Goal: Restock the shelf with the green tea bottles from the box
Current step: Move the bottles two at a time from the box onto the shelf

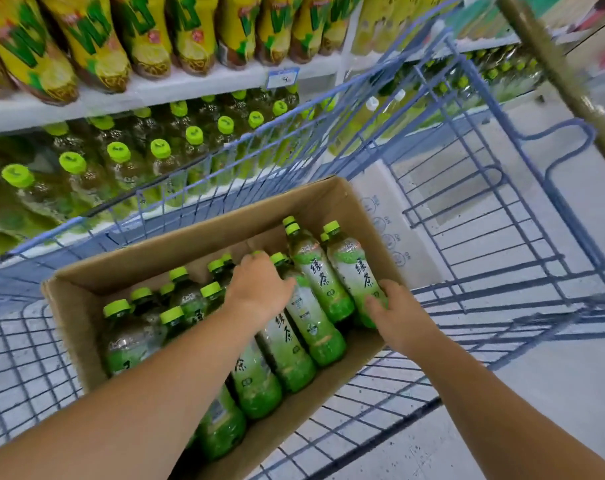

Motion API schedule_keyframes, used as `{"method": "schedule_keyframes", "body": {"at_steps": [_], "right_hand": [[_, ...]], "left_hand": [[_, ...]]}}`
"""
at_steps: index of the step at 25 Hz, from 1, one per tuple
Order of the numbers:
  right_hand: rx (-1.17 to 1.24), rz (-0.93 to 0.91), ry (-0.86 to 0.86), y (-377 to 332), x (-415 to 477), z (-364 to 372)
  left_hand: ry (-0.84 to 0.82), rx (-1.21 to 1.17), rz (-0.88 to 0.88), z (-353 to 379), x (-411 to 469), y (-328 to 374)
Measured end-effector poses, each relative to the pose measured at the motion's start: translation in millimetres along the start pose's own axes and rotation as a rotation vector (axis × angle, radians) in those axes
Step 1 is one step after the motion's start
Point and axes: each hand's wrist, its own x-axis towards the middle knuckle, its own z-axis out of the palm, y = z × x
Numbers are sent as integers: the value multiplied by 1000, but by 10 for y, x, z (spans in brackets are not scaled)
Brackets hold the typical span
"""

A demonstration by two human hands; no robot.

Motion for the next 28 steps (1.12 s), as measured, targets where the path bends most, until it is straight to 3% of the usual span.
{"method": "schedule_keyframes", "body": {"at_steps": [5,12,16,19,24,28], "right_hand": [[-42,59,14,164,382,210],[-52,102,-46,261,624,300],[-47,70,-52,312,653,341],[-31,50,-35,329,688,345],[40,23,-72,349,724,361],[61,9,-117,352,751,317]], "left_hand": [[-122,368,-139,220,341,57],[-250,437,-253,473,377,213],[-17,189,-163,600,163,259],[122,-184,5,680,-53,193],[18,-725,117,887,-189,137],[-105,-793,106,950,-122,60]]}}
